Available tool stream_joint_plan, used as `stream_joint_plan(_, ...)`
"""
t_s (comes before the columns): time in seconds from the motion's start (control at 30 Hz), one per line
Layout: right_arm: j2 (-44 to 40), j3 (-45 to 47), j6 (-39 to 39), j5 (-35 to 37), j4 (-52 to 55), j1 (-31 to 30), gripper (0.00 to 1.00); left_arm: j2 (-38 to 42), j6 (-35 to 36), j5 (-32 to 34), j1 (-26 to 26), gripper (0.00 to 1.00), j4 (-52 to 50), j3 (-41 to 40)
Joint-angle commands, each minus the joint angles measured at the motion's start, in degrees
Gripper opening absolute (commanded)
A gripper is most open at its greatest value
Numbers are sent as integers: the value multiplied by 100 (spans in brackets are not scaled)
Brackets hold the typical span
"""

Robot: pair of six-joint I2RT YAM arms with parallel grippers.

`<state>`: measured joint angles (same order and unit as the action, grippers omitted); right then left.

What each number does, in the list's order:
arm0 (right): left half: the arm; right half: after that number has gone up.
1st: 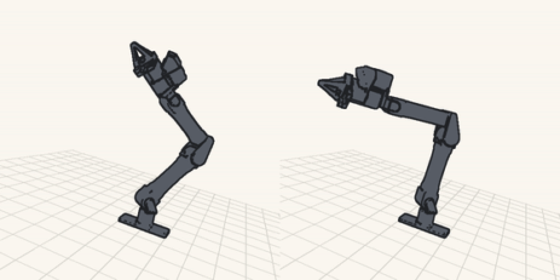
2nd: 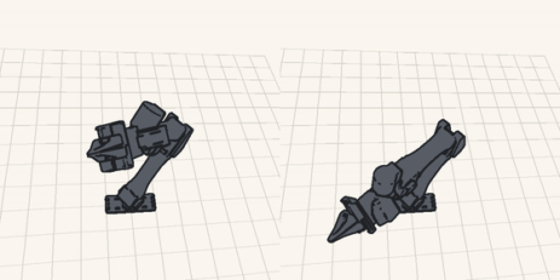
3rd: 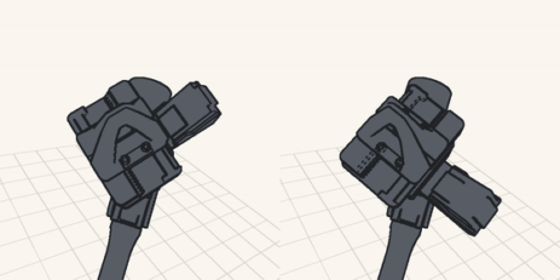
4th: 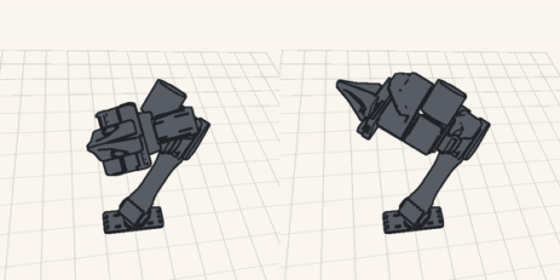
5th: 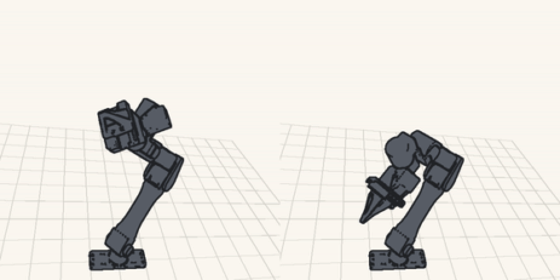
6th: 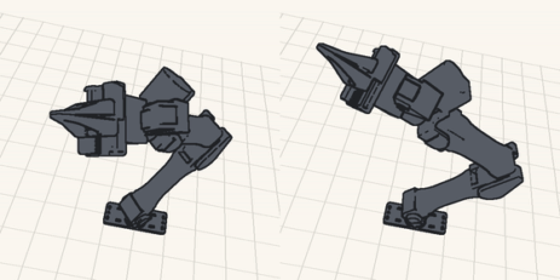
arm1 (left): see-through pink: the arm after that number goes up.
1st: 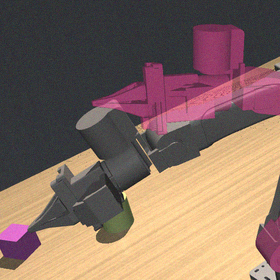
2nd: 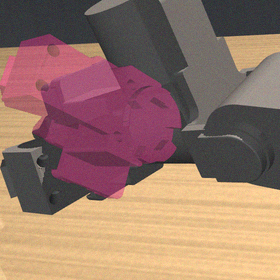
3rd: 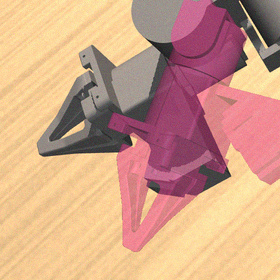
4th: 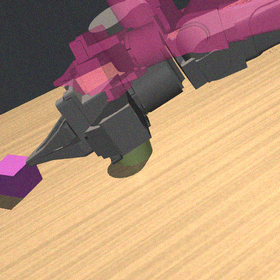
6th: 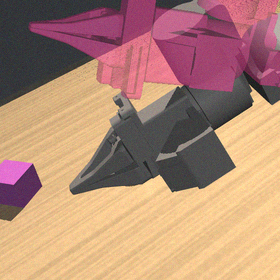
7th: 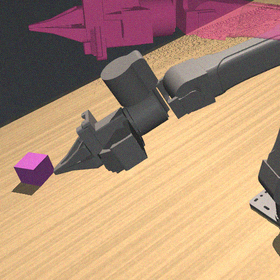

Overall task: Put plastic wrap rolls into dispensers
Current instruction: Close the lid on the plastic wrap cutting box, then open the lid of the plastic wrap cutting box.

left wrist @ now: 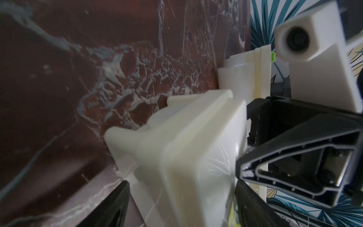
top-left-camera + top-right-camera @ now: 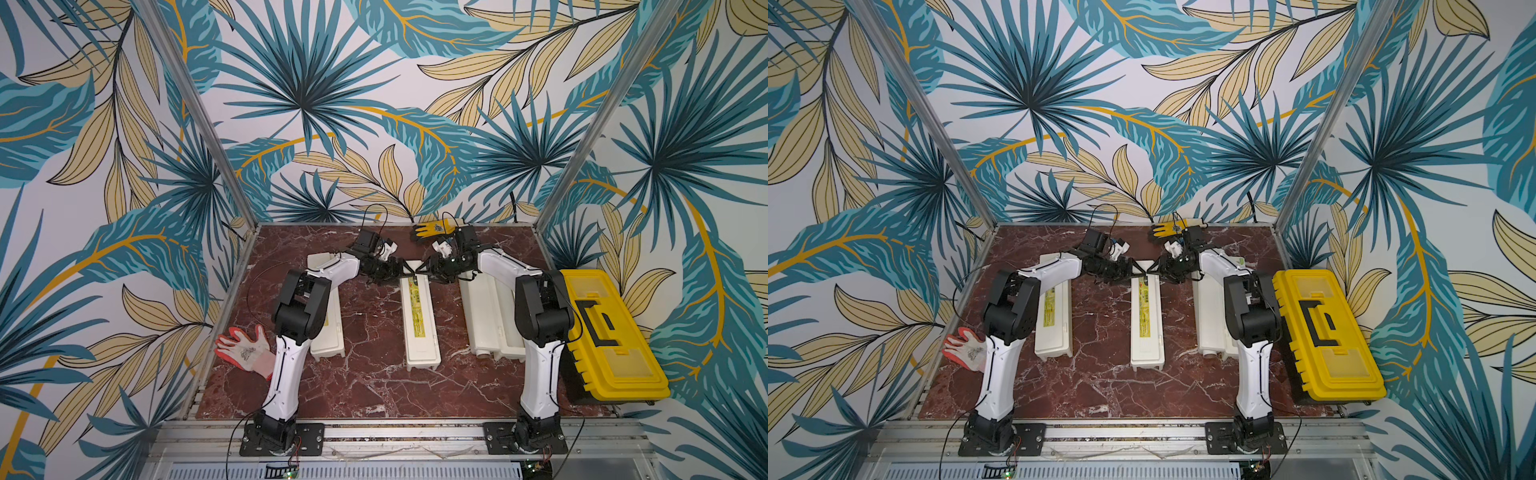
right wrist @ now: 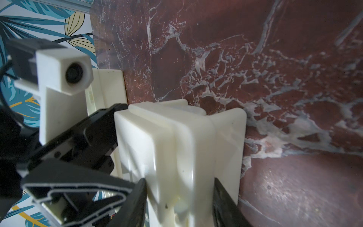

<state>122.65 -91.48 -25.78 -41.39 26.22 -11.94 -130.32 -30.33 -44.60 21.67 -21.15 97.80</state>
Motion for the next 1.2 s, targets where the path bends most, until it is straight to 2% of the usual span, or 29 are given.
stream_joint_plan(0.0, 307, 348, 113, 667, 949, -264, 46, -608, 53, 803, -12, 79, -766, -391)
stream_joint_plan(0.03, 307, 350, 117, 674, 940, -265, 46, -801, 40, 812, 6, 77, -761, -491)
stream_joint_plan(0.13, 310, 268, 165, 711, 1030, -312, 46, -730, -122, 799, 37, 66, -631, -730)
stream_joint_plan(0.27, 266, 84, 234, 838, 1180, -370, 47, -841, -240, 836, 50, 49, -1031, -517)
stream_joint_plan(0.33, 157, 39, 249, 1002, 1232, -369, 52, -806, -276, 865, 54, 45, -1089, -544)
stream_joint_plan(0.4, -136, 76, 258, 1301, 1219, -370, 63, -696, -226, 876, 73, 52, -1080, -600)
stream_joint_plan(0.5, -835, 340, 165, 1878, 972, -374, 73, -67, -193, 963, 82, 63, -888, -709)
stream_joint_plan(0.57, -1332, 562, -3, 2220, 751, -377, 77, 223, -202, 997, 82, 70, -830, -656)
stream_joint_plan(0.73, -2224, 1005, -339, 3034, 712, -566, 78, 950, -240, 1158, 49, 80, -678, -534)
stream_joint_plan(0.87, -2556, 1216, -486, 3656, 1020, -1091, 79, 1525, -233, 1570, -68, 88, -676, -754)
stream_joint_plan(1.03, -2404, 1078, -756, 4482, 1590, -1924, 83, 2154, -246, 1864, -315, 90, -566, -1378)
stream_joint_plan(1.17, -2074, 813, -904, 4846, 1953, -2279, 84, 2483, -136, 1937, -417, 91, -588, -1748)
